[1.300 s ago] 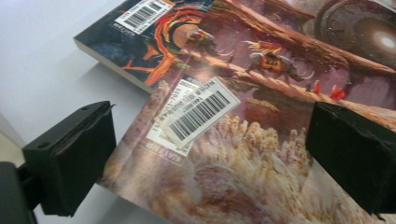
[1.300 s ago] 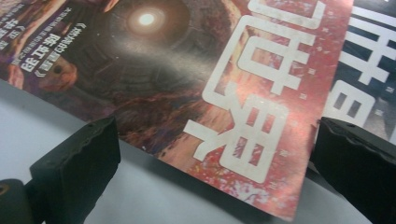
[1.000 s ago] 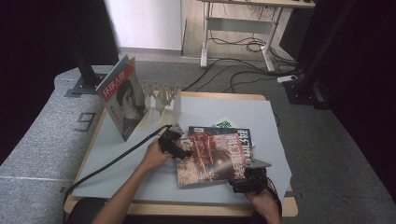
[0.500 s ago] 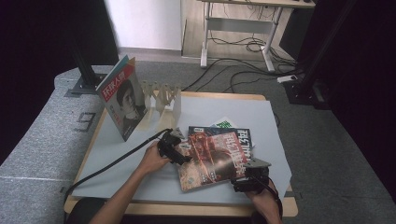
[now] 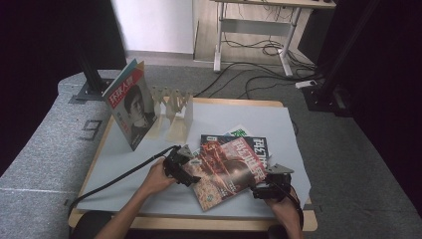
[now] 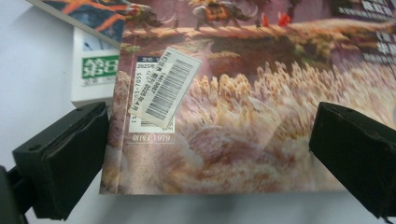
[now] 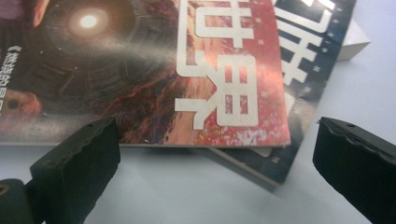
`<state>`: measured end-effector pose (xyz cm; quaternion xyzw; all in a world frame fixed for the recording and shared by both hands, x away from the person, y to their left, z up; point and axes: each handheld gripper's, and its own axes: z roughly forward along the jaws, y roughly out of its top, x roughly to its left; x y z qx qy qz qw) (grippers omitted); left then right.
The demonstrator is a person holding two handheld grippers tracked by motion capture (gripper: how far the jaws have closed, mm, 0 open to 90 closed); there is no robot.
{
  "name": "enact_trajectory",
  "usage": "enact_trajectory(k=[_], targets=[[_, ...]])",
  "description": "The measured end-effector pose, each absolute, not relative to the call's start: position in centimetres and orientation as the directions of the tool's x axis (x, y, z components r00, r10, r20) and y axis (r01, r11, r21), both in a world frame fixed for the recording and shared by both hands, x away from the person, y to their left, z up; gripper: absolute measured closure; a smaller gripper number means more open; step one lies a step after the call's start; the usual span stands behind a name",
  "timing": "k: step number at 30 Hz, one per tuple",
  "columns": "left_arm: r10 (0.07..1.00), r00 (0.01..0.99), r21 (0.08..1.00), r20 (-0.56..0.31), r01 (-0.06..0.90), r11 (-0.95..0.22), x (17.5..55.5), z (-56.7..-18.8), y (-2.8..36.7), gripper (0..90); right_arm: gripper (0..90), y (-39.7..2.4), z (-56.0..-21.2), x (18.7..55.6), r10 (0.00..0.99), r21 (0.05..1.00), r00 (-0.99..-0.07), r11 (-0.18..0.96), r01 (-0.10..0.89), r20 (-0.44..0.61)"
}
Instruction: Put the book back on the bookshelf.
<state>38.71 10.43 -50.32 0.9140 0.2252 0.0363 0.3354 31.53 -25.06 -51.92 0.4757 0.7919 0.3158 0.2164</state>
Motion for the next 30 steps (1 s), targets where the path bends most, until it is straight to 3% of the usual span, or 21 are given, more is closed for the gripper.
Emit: enact_trajectory(k=[17, 30], targets=[[0.422, 0.898, 0.643, -0.126, 0.398, -0.655, 37.3, -50.2, 11.9, 0.3, 4.1, -26.9, -51.2, 32.8, 0.909, 0.724, -0.416, 0.286, 0.628, 0.002], [0.396, 0.917, 0.652, -0.039, 0.323, -0.685, 36.2, -50.8, 14.2, 26.1, 4.0, -27.4, -51.0, 32.7, 0.909, 0.727, -0.416, 0.264, 0.634, 0.033]])
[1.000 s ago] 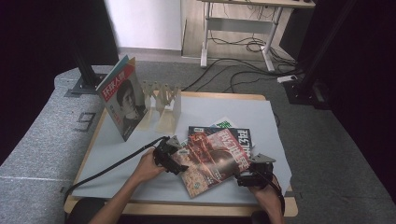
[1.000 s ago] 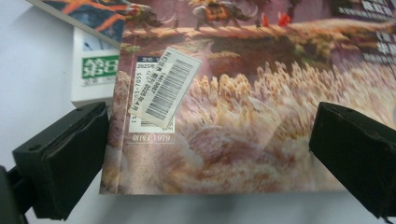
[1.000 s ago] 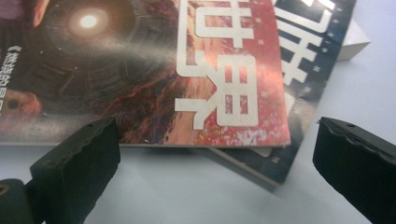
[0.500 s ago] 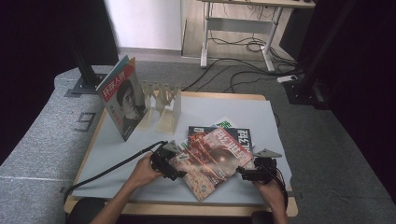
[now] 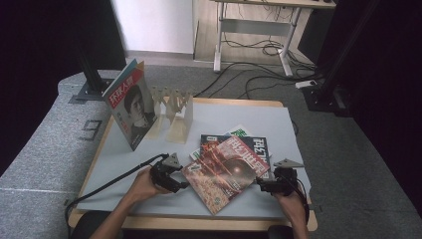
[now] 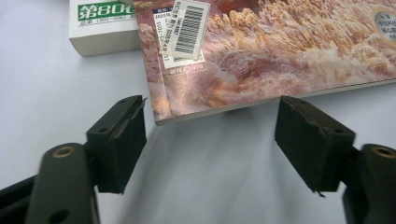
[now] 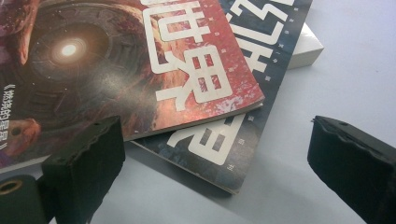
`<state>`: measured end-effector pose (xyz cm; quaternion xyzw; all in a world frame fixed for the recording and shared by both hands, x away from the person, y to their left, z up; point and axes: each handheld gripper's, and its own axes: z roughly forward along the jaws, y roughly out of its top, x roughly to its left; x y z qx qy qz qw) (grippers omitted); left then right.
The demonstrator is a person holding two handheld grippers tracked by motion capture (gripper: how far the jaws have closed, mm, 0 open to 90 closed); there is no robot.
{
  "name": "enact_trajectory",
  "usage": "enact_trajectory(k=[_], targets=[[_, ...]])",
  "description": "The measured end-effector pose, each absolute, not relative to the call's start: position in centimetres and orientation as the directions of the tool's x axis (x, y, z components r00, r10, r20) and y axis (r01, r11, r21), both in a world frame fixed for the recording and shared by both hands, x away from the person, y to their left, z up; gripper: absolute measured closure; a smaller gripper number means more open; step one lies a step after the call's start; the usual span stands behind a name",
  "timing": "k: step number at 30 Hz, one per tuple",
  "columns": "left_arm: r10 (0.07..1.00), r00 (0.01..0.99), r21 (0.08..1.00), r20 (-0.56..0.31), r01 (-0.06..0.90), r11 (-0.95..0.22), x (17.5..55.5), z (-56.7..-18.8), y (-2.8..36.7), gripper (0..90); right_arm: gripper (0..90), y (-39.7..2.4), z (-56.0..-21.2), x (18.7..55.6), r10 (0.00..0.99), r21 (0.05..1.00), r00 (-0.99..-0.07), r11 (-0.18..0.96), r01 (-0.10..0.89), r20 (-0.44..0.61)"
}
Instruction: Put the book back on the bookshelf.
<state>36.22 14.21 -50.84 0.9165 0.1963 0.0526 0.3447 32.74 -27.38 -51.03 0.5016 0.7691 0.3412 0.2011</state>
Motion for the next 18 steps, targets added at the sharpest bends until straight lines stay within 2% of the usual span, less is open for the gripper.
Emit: enact_trajectory(k=[6, 18], targets=[[0.392, 0.920, 0.665, -0.031, 0.311, -0.679, 36.33, -50.38, 14.51, 38.3, 4.0, -27.38, -50.92, 32.83, 0.906, 0.727, -0.422, 0.265, 0.634, 0.037], [0.400, 0.916, 0.678, -0.039, 0.319, -0.663, 36.55, -50.49, 13.95, 39.9, 4.0, -27.35, -50.96, 33.15, 0.906, 0.723, -0.420, 0.261, 0.640, 0.044]])
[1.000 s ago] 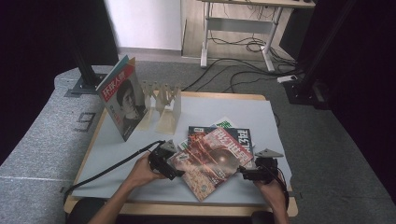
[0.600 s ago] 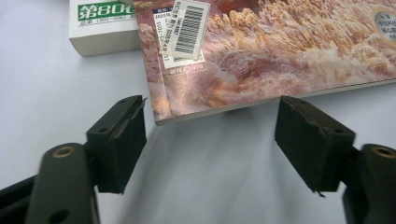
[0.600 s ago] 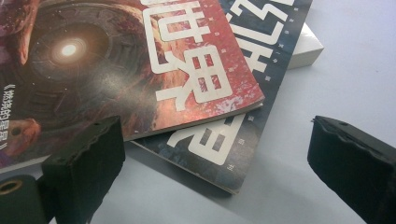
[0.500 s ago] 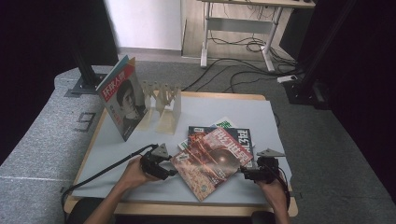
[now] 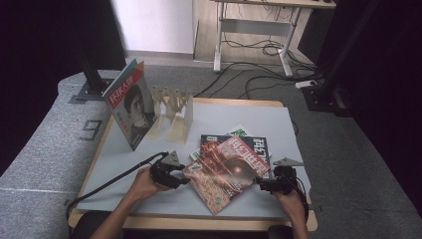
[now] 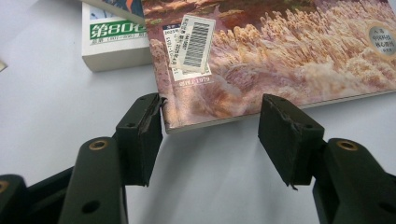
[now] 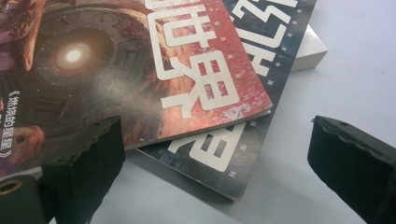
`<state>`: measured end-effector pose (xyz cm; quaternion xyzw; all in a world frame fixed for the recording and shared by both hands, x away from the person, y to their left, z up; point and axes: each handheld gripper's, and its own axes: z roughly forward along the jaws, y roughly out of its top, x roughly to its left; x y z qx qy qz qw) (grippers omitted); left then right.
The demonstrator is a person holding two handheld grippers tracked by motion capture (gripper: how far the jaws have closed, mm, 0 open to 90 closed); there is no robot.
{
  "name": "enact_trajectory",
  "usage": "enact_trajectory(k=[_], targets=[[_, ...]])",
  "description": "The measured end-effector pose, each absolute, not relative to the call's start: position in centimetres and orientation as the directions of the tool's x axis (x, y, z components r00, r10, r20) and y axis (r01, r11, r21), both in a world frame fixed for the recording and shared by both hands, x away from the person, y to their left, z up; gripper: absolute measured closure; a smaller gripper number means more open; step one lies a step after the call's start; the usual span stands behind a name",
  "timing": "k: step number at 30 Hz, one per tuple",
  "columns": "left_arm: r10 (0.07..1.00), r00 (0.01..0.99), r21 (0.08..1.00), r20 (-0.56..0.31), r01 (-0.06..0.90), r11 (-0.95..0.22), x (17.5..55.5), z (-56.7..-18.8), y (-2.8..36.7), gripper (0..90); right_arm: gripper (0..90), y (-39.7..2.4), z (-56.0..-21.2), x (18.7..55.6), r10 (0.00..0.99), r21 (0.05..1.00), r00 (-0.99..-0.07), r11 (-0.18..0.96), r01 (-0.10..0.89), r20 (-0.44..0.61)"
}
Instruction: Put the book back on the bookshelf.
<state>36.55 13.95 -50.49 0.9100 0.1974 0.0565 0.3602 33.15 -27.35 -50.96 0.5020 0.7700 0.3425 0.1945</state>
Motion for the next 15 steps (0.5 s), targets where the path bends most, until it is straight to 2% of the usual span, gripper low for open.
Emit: enact_trajectory(k=[15], targets=[[0.390, 0.920, 0.682, -0.044, 0.313, -0.661, 36.9, -50.5, 11.7, 39.9, 2.1, -28.9, -51.1, 33.4, 0.918, 0.718, -0.390, 0.226, 0.659, 0.069]])
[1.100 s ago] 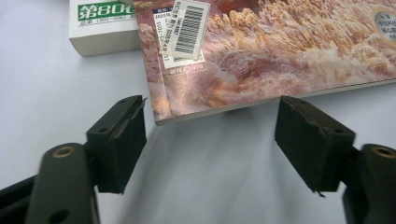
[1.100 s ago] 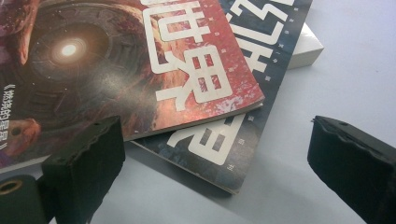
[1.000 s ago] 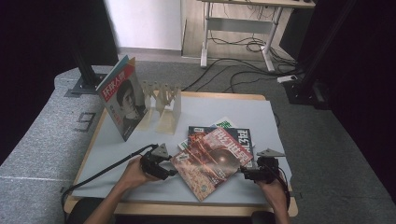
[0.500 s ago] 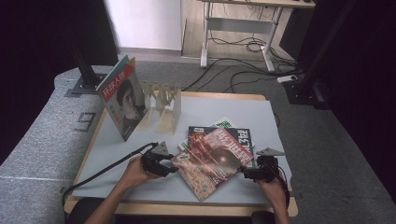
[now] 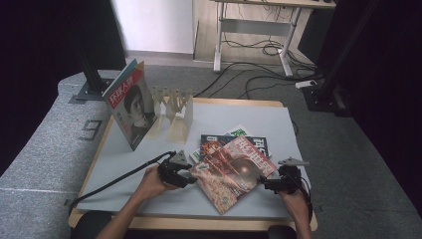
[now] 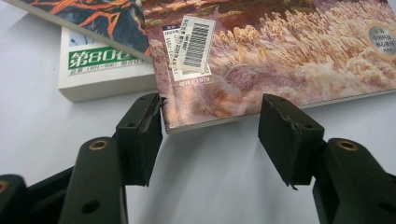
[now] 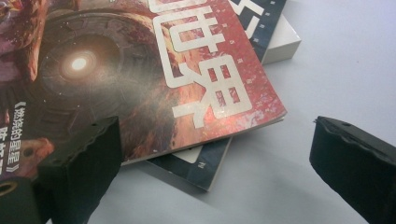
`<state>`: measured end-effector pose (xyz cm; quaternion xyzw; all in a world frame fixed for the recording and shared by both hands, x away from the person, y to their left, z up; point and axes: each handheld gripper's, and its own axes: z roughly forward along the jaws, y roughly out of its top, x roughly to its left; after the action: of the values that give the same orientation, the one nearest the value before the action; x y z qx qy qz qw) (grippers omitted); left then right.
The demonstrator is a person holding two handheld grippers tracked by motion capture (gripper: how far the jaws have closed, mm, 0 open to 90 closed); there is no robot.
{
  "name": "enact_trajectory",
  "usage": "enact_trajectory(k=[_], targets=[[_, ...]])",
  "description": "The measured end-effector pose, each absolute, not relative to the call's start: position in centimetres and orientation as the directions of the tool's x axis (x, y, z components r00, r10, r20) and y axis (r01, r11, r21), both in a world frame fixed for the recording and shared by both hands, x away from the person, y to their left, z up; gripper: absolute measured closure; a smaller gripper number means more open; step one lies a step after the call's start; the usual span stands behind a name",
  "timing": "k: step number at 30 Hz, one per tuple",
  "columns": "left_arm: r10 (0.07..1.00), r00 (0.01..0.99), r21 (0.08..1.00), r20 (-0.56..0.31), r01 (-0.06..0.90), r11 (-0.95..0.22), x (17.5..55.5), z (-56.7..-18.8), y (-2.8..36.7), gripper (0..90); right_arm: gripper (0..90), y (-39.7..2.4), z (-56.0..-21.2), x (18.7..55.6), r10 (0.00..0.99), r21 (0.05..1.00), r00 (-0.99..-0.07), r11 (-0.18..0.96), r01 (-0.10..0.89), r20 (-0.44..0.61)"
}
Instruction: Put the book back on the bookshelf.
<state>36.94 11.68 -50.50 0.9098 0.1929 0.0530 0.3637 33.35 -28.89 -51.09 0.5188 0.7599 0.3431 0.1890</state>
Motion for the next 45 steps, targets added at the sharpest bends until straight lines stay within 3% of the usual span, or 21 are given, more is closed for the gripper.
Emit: enact_trajectory(k=[16, 23, 26, 32, 35, 45], targets=[[0.382, 0.923, 0.675, -0.043, 0.308, -0.670, 37.2, -50.4, 10.1, 39.9, 0.2, -30.6, -52.0, 37.1, 0.895, 0.678, -0.389, 0.147, 0.720, 0.219], [0.383, 0.923, 0.675, -0.043, 0.309, -0.670, 37.2, -50.4, 10.0, 39.9, 5.4, -31.1, -52.4, 37.4, 0.868, 0.666, -0.395, 0.105, 0.738, 0.302], [0.383, 0.923, 0.675, -0.043, 0.309, -0.670, 37.2, -50.4, 10.0, 39.9, 11.9, -31.1, -52.3, 37.4, 0.852, 0.660, -0.406, 0.100, 0.745, 0.330], [0.384, 0.922, 0.675, -0.041, 0.309, -0.670, 37.1, -50.4, 10.0, 39.7, 15.8, -30.9, -51.6, 37.3, 0.863, 0.656, -0.395, 0.103, 0.748, 0.315], [0.386, 0.922, 0.675, -0.039, 0.308, -0.670, 37.1, -50.4, 10.0, 39.7, 23.1, -30.9, -51.0, 37.1, 0.873, 0.670, -0.389, 0.101, 0.736, 0.295], [0.394, 0.919, 0.676, -0.029, 0.308, -0.669, 36.7, -50.5, 9.9, 39.6, 64.5, -31.1, -48.8, 36.6, 0.917, 0.707, -0.349, 0.117, 0.697, 0.193]])
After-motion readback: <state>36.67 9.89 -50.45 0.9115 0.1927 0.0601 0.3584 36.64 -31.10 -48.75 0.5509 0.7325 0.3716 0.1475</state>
